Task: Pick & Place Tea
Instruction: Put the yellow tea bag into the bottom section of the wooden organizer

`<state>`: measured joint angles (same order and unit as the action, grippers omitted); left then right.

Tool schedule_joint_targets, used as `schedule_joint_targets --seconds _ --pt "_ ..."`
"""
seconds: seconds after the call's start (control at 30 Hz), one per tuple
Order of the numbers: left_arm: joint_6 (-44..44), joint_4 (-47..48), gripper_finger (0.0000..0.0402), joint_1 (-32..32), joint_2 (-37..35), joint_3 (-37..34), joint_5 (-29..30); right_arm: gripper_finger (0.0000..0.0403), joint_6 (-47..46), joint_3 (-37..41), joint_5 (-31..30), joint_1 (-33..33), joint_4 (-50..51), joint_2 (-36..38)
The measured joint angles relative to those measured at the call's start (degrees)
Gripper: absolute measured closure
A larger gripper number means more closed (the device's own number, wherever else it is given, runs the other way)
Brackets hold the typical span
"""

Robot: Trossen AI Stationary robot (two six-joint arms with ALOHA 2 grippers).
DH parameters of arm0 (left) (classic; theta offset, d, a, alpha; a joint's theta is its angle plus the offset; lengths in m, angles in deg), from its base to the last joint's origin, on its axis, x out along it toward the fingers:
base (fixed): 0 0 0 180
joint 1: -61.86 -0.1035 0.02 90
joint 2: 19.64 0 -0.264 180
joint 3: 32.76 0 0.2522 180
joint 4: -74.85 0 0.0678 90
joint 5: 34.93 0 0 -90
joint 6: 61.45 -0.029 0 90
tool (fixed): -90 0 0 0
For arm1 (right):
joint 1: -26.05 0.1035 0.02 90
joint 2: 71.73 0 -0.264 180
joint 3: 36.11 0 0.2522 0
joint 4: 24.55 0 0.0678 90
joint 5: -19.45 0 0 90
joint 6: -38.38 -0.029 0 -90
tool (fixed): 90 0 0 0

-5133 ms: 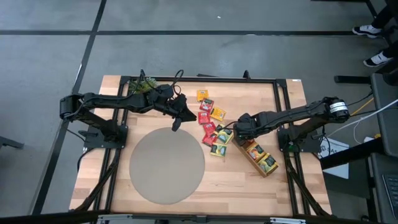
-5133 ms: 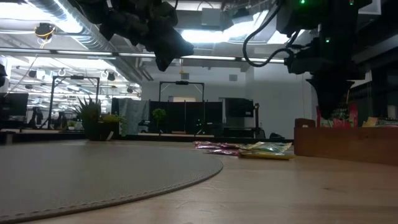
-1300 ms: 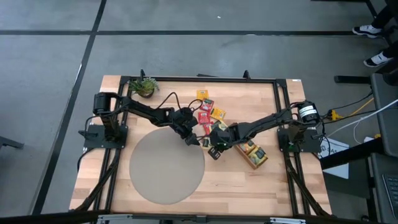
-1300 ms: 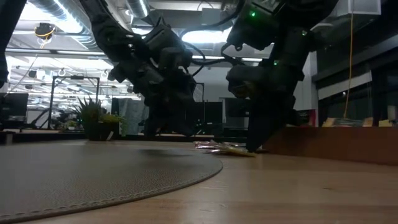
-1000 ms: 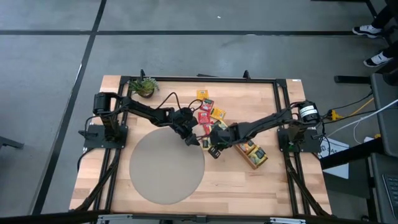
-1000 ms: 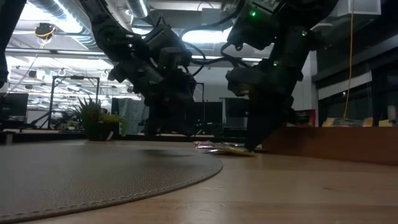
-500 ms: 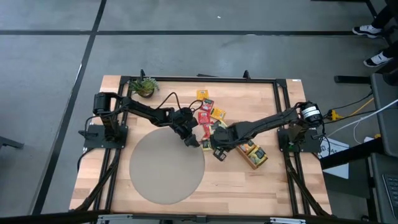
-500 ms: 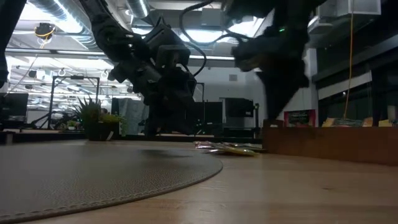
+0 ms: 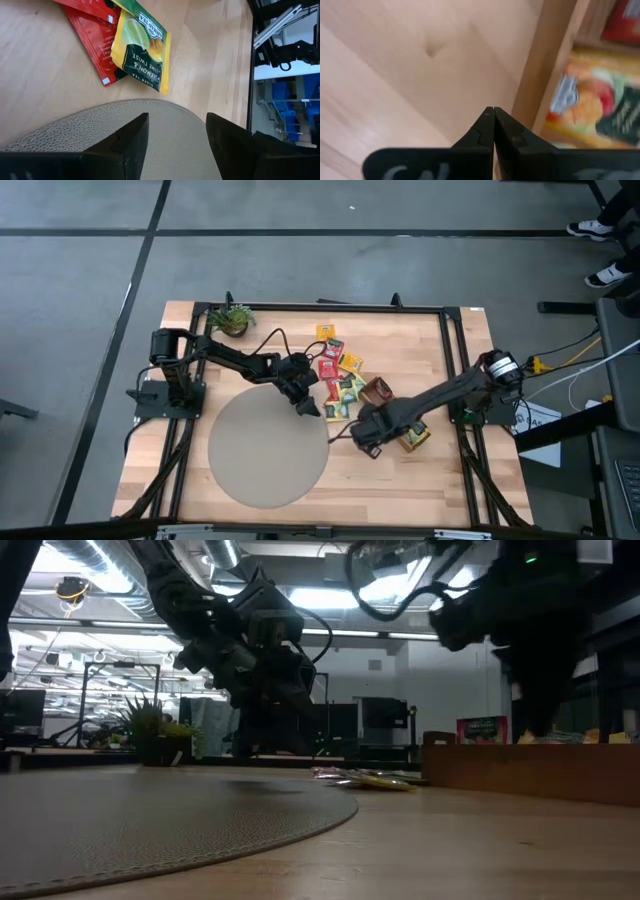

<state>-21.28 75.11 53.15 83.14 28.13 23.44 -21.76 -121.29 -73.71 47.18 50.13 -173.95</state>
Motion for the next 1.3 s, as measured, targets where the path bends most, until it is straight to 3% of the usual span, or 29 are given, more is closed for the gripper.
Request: schedule_joint_targets --seconds 0.3,0.73,1.3 --pt "0.0 0.0 0.0208 0.0 0.0 0.0 0.0 0.0397 -4.07 2.4 5.95 3.74 1.82 0.02" --pt "-0.02 0.02 0.0208 0.0 0.0 0.0 0.01 0.0397 -6.4 9.52 5.8 4.32 1.78 0.02" --pt "0.0 0.02 0.0208 0.0 -0.02 0.0 0.02 0.0397 -2.89 11.1 -10.18 -4.33 5.3 0.02"
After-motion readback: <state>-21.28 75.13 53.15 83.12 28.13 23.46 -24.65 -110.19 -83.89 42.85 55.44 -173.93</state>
